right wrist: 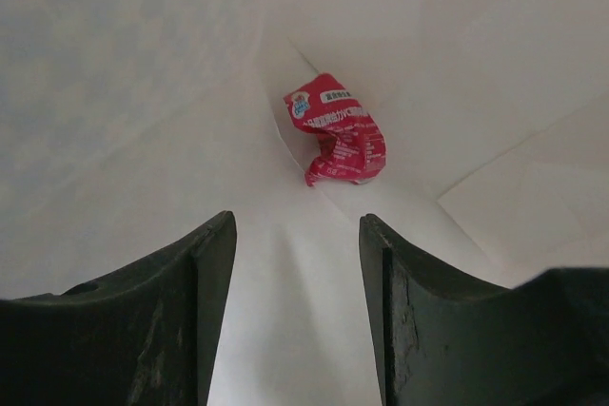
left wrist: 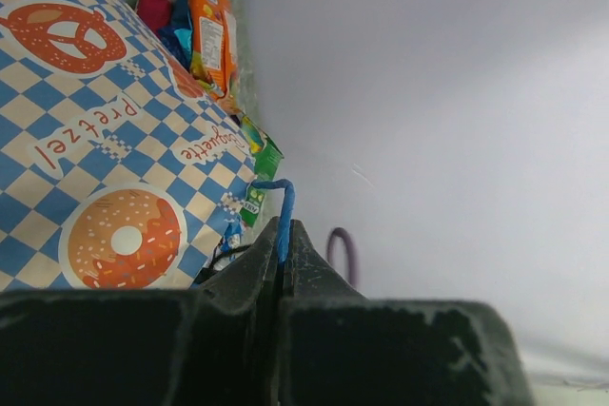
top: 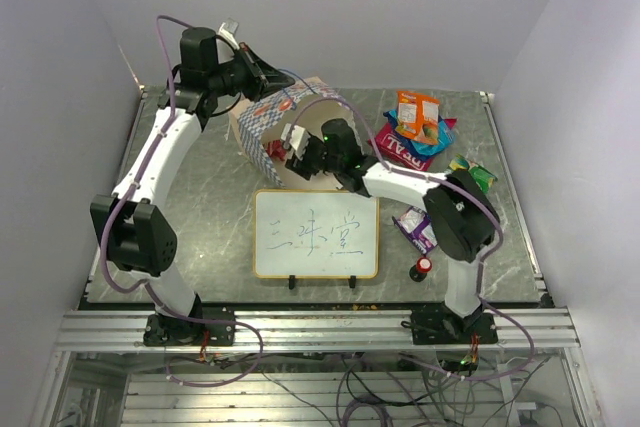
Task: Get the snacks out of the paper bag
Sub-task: Take out the snack from the paper bag.
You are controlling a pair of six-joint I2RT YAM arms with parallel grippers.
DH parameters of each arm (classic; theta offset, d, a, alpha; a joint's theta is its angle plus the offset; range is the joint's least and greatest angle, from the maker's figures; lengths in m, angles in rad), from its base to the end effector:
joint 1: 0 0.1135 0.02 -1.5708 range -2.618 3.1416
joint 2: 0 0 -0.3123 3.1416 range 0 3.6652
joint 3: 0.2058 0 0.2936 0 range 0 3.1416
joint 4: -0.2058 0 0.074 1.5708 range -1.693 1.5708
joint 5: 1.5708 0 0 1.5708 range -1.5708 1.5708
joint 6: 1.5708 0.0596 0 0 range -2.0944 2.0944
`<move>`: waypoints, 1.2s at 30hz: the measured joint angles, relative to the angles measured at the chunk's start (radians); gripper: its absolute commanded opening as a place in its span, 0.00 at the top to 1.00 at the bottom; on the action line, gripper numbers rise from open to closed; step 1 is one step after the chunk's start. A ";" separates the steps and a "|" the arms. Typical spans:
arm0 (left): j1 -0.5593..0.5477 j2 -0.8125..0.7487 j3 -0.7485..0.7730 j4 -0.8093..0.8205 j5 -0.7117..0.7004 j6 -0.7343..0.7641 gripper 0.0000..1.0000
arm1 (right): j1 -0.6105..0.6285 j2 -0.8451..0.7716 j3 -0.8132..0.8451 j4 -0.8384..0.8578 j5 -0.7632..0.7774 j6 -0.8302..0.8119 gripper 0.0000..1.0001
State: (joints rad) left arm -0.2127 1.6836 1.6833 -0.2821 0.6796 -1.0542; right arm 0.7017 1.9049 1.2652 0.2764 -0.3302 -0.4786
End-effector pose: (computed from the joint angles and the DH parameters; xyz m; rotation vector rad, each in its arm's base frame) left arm 0.4399 -0.1333 0.4502 -0.3326 2.0450 -1.4609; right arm 0.3776 0.3444 0.2388 -1.2576 1.4794 0.4675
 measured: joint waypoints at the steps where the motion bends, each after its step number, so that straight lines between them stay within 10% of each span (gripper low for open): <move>1: 0.000 0.004 0.005 0.000 0.004 0.000 0.93 | 0.000 0.026 0.010 0.004 0.002 -0.025 0.44; 24: -0.021 0.087 0.074 -0.007 0.091 0.026 0.93 | -0.067 0.526 0.437 0.143 -0.135 0.039 0.20; 36: -0.029 0.097 0.076 -0.020 0.102 0.029 0.93 | -0.064 0.603 0.493 0.168 0.003 0.076 0.63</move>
State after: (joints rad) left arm -0.2420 1.7809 1.7588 -0.3019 0.7818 -1.0256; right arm 0.6380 2.5080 1.7580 0.4442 -0.3267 -0.4030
